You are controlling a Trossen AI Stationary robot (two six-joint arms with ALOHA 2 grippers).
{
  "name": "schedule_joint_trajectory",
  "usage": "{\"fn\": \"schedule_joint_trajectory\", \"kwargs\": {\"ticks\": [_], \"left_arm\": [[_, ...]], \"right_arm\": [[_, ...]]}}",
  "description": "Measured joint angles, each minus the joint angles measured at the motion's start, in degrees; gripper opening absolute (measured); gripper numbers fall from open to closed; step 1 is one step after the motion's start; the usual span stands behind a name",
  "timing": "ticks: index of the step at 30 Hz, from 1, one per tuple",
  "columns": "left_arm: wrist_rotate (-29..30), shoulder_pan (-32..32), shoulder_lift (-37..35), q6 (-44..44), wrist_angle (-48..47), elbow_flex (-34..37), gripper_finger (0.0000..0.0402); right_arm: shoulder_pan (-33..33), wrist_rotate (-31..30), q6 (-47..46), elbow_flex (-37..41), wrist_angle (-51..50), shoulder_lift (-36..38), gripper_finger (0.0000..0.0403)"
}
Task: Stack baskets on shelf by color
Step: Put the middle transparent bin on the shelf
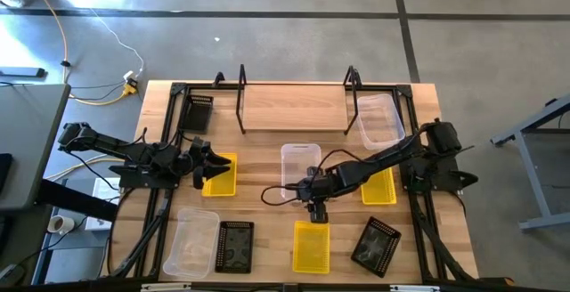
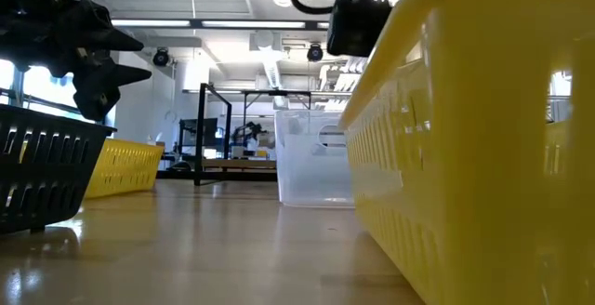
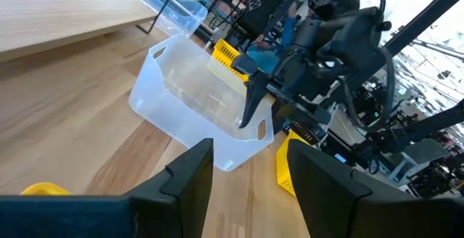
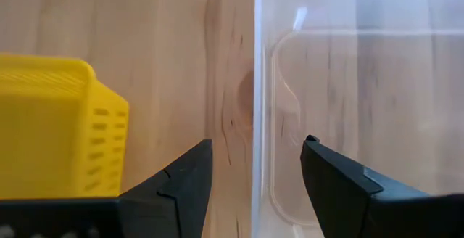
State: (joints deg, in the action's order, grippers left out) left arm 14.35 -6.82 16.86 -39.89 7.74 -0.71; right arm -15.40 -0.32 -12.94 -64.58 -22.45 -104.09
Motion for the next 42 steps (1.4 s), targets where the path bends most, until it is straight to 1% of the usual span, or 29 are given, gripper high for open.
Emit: {"fn": "schedule_joint_trajectory", "kwargs": {"ticks": [4,8,11,14,15,16,19,22,32,39,42], "left_arm": [[0.0,0.0,0.0,0.0,-0.2,0.0,0.0168],[0.0,0.0,0.0,0.0,-0.2,0.0,0.0168],[0.0,0.0,0.0,0.0,-0.2,0.0,0.0168],[0.0,0.0,0.0,0.0,-0.2,0.0,0.0168],[0.0,0.0,0.0,0.0,-0.2,0.0,0.0168],[0.0,0.0,0.0,0.0,-0.2,0.0,0.0168],[0.0,0.0,0.0,0.0,-0.2,0.0,0.0168],[0.0,0.0,0.0,0.0,-0.2,0.0,0.0168],[0.0,0.0,0.0,0.0,-0.2,0.0,0.0168],[1.0,0.0,0.0,0.0,-0.2,0.0,0.0168],[1.4,0.0,0.0,0.0,-0.2,0.0,0.0168]], "right_arm": [[0.0,0.0,-0.1,0.0,-1.9,-1.2,0.0172],[0.0,0.4,-2.8,0.0,-2.5,-1.7,0.0133],[0.0,0.6,-4.9,0.0,-2.6,-1.6,0.0086],[0.0,1.6,-6.9,0.0,-2.6,-1.6,0.0025],[0.0,1.9,-7.6,0.0,-2.6,-1.6,0.0013],[0.0,2.1,-8.0,0.0,-2.6,-1.5,0.0009],[-0.3,2.4,-10.4,0.0,-2.6,-1.3,0.0015],[-0.7,3.0,-11.7,0.0,-2.0,0.4,0.0003],[-1.5,3.7,-15.5,0.0,0.6,10.8,0.0001],[-1.1,1.7,-14.2,0.0,0.9,18.4,0.0],[-0.9,-1.4,-12.0,0.0,0.9,21.6,0.0]]}}
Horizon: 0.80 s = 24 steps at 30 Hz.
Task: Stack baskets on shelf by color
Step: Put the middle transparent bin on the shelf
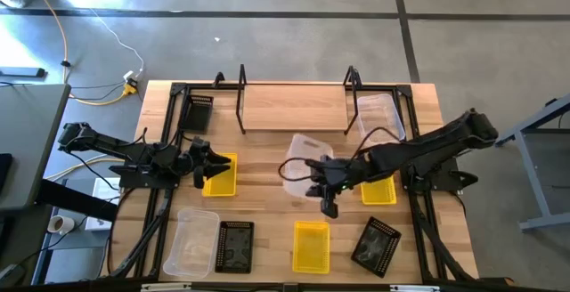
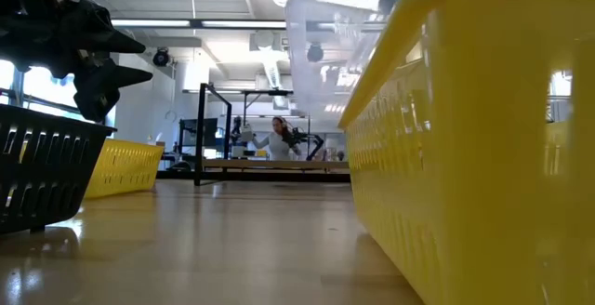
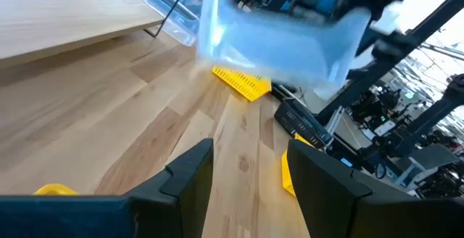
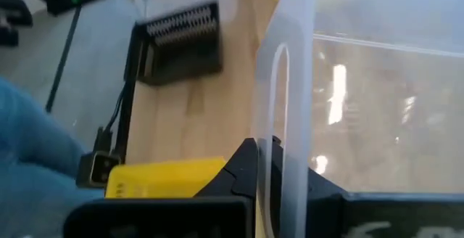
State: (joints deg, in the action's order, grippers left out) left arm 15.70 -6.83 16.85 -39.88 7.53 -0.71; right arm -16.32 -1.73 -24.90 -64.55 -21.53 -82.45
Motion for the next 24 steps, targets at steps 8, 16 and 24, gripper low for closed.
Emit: {"fn": "schedule_joint_trajectory", "kwargs": {"ticks": [8,16,24], "left_arm": [[0.1,0.0,0.0,-0.5,0.0,0.0,0.0168],[0.4,0.0,0.0,-0.7,0.0,0.0,0.0168],[1.9,0.0,0.0,-2.0,0.0,0.0,0.0168]], "right_arm": [[2.4,-10.6,13.6,0.0,0.0,7.2,0.0],[9.2,-17.5,34.1,0.0,0.0,10.1,0.0],[20.6,-11.5,42.7,0.0,-10.6,10.1,0.0]]}}
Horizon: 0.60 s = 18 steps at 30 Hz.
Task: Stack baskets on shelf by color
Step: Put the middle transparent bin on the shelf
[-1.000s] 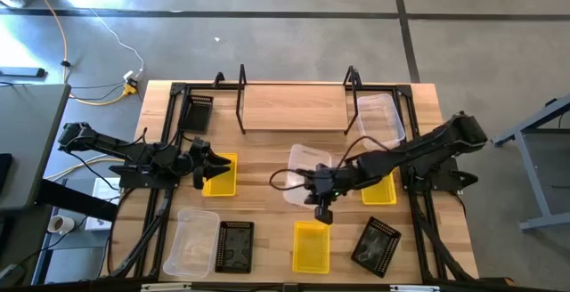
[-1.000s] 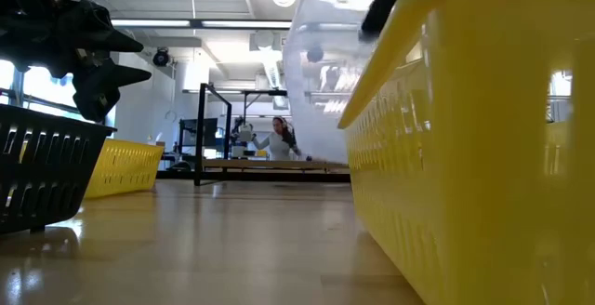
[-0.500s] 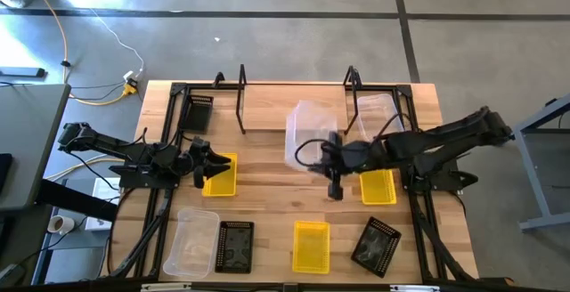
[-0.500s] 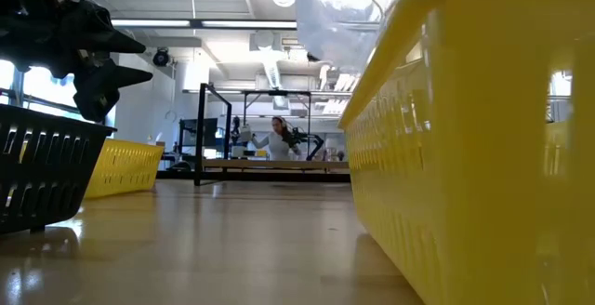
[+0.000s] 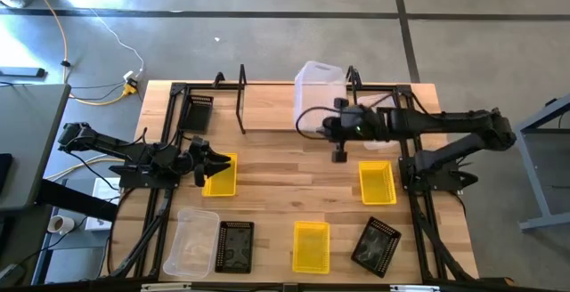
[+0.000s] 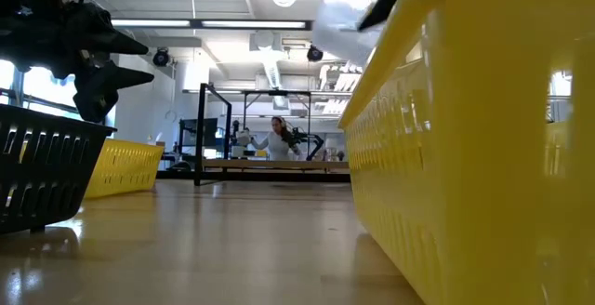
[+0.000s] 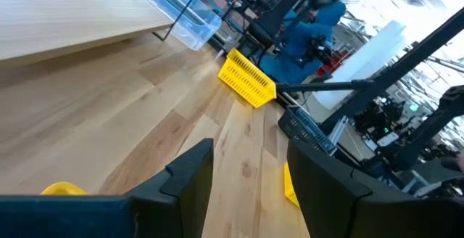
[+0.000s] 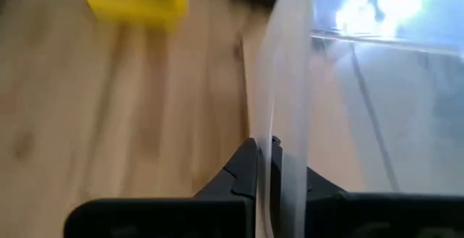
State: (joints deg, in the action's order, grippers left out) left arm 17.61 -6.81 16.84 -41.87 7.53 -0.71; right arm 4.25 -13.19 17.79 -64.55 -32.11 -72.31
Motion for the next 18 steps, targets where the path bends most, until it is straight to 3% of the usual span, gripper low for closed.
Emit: {"fn": "schedule_joint_trajectory", "kwargs": {"ticks": [8,18], "left_arm": [[1.5,0.0,0.0,-0.2,0.0,0.0,0.0168],[2.8,0.0,0.0,0.0,0.0,0.0,0.0168]], "right_arm": [[7.5,9.1,5.8,0.0,-7.6,-0.1,0.0],[13.0,10.6,7.9,0.2,-12.1,-6.9,0.0]]}}
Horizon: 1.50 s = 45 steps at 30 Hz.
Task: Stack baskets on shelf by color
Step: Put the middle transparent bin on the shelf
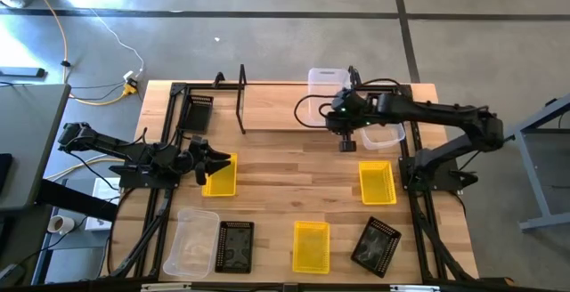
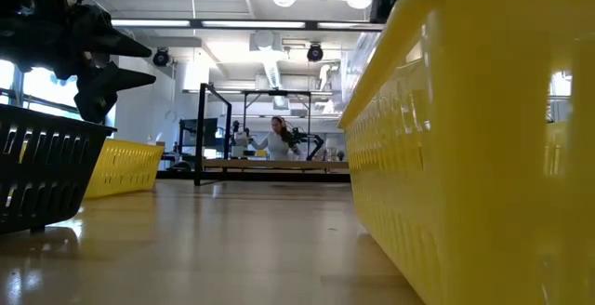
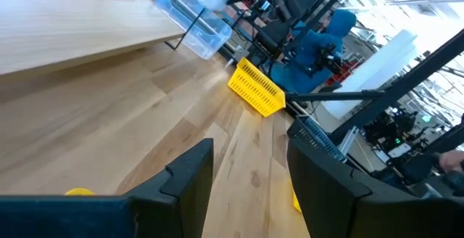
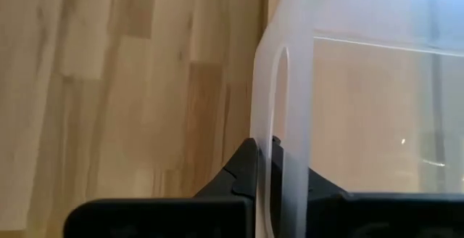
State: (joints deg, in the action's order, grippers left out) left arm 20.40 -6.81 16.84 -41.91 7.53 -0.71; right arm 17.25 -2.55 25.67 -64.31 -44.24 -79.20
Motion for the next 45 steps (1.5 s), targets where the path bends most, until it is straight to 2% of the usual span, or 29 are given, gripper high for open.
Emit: {"fn": "schedule_joint_trajectory", "kwargs": {"ticks": [13,26,36,45], "left_arm": [[0.2,0.0,0.0,0.0,0.0,0.0,0.0168],[0.2,0.0,0.0,0.1,0.0,0.0,0.0168],[0.2,0.0,0.0,0.1,0.0,0.0,0.0168],[0.2,0.0,0.0,0.0,0.0,0.0,0.0168]], "right_arm": [[5.2,-0.4,0.1,0.0,-0.5,-7.8,0.0],[8.3,5.0,3.3,0.0,-1.9,-9.0,0.0],[9.1,4.7,3.1,0.0,-1.8,-12.6,0.0],[9.5,4.5,2.9,0.0,-1.4,-12.8,0.0]]}}
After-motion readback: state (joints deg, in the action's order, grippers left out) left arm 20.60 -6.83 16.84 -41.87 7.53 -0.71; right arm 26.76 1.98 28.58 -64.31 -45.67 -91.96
